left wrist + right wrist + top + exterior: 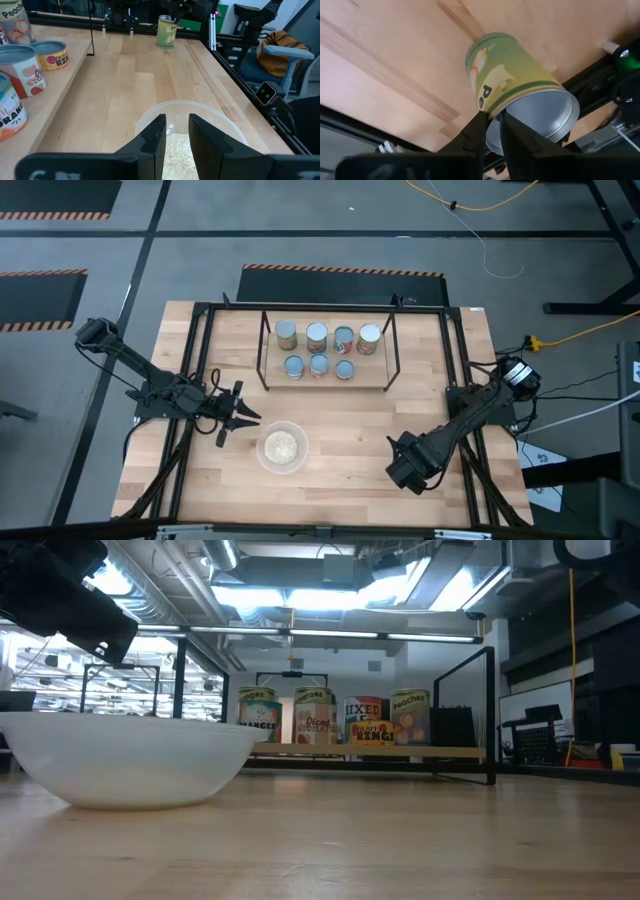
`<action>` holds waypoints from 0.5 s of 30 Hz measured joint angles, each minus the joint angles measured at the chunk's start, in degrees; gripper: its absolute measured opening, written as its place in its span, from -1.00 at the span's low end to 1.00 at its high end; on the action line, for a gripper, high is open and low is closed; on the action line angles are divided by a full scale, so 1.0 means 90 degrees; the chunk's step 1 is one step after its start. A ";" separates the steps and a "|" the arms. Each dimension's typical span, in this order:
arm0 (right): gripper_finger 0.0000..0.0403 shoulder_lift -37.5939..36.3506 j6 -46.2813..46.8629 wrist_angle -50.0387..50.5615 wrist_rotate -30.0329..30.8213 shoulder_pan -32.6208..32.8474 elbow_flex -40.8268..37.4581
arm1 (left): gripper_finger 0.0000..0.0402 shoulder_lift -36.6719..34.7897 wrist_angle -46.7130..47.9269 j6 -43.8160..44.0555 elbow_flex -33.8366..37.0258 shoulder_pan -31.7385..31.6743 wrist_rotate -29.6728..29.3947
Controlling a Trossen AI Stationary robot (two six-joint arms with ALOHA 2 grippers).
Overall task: Pick and place cans onto a shelf
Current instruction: Put the canned pears on the shelf
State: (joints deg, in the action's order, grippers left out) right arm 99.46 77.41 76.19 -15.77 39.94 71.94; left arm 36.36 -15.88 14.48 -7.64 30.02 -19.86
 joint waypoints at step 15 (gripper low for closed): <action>-0.72 0.0017 -0.0731 -0.0525 -0.0862 0.0010 -0.0015 | -0.62 0.0000 0.0000 -0.0002 0.0000 0.0000 0.0000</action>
State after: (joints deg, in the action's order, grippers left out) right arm 99.62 70.83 71.46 -23.53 40.03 71.81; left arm 36.36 -15.88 14.46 -7.64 30.02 -19.86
